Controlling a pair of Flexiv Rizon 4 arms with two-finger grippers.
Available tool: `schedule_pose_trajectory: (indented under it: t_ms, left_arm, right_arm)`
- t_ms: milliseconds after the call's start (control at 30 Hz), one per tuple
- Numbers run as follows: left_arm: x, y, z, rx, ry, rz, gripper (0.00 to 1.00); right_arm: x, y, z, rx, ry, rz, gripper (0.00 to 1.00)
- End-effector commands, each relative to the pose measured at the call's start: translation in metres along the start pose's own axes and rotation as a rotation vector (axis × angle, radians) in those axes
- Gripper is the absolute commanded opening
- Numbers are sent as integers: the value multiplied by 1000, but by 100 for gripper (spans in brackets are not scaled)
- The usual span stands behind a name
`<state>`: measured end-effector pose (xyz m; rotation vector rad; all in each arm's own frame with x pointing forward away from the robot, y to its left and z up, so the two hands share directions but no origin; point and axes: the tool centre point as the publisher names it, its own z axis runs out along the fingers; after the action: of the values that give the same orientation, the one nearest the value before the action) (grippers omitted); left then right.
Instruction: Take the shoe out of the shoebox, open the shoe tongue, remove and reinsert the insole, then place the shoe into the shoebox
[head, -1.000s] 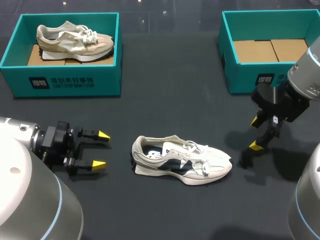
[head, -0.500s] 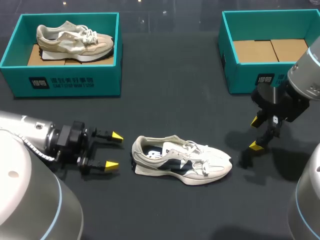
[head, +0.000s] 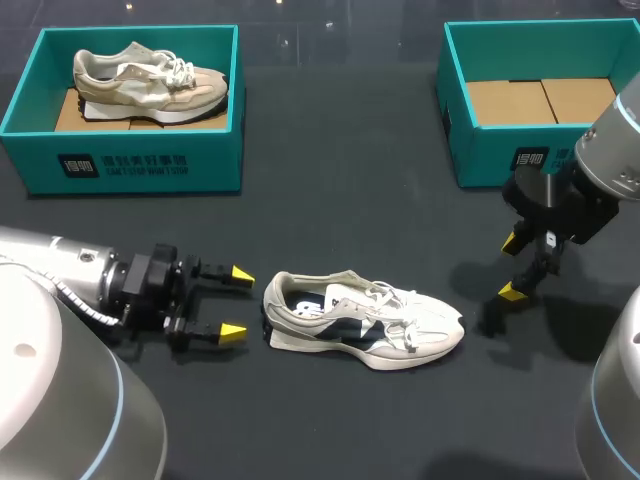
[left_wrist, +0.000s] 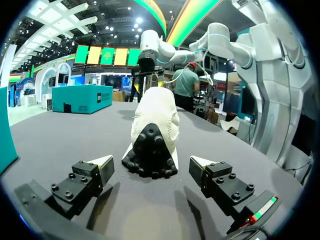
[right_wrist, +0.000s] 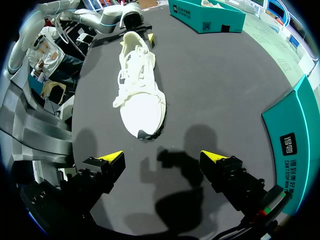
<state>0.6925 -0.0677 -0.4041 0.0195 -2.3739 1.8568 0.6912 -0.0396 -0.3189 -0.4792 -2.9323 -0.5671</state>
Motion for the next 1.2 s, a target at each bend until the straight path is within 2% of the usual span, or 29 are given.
schedule_pose_trajectory:
  t_ms: [33, 1200]
  left_arm:
    - [-3, 1, 9, 1, 3, -1, 100]
    - [-7, 0, 47, -1, 79, -1, 100]
  right_arm:
    - [1, 0, 0, 1, -2, 0, 100]
    - [1, 0, 0, 1, -2, 0, 100]
